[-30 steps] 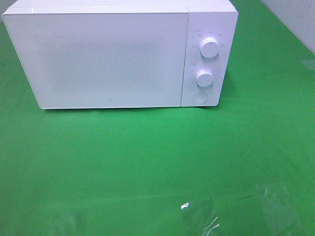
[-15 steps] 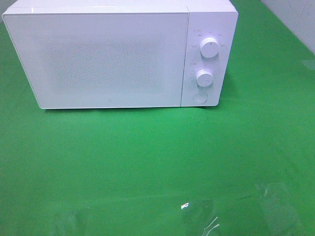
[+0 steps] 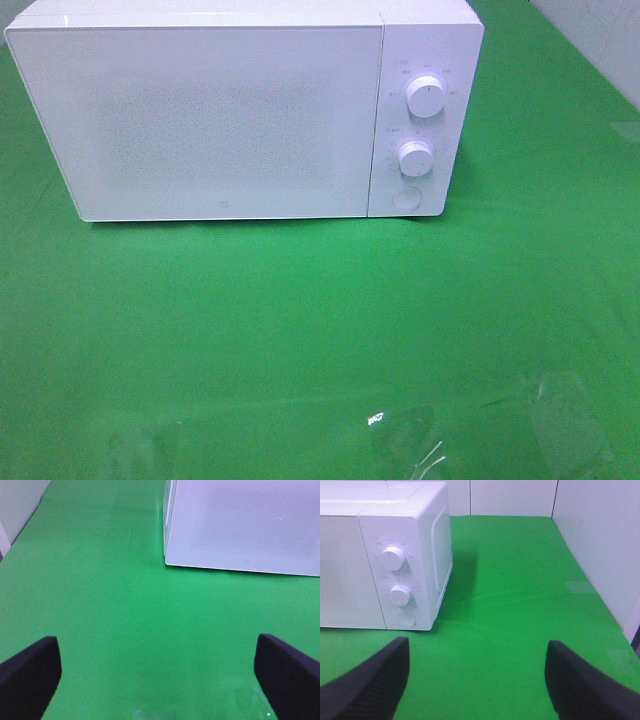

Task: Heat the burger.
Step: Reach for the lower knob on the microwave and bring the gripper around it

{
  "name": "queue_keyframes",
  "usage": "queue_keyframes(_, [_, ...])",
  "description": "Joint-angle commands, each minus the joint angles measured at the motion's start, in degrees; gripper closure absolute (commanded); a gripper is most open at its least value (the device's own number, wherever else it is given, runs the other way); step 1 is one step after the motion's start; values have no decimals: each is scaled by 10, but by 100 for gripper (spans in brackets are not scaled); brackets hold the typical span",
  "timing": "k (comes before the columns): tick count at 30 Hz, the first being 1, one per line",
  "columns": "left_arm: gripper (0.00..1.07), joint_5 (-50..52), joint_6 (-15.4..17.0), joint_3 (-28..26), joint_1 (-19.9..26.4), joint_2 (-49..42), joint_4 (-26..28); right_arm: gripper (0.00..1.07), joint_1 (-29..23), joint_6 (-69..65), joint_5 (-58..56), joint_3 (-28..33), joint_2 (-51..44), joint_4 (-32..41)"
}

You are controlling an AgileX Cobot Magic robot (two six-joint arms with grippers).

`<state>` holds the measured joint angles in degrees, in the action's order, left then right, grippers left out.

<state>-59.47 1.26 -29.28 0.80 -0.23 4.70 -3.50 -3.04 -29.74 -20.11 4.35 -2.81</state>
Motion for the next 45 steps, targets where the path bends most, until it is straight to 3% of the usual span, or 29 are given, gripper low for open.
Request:
queue_keyframes(1, [8,4,1,1,1,-14,-1,36,2,-5,34,17,5,0])
queue_keyframes(8, [8,4,1,1,1,-14,-1,36,2,-3,88,28,43,0])
queue_keyframes(17, [8,4,1,1,1,-14,-1,36,2,-3,148,28,178,0])
queue_keyframes(19, [8,4,1,1,1,-14,-1,36,2,-3,207,28,246,0])
queue_keyframes(28, [8,4,1,1,1,-14,-1,37,2,-6,375,28,375,1])
queue_keyframes(45, [8,4,1,1,1,-14,-1,37,2,-20,571,26,590,1])
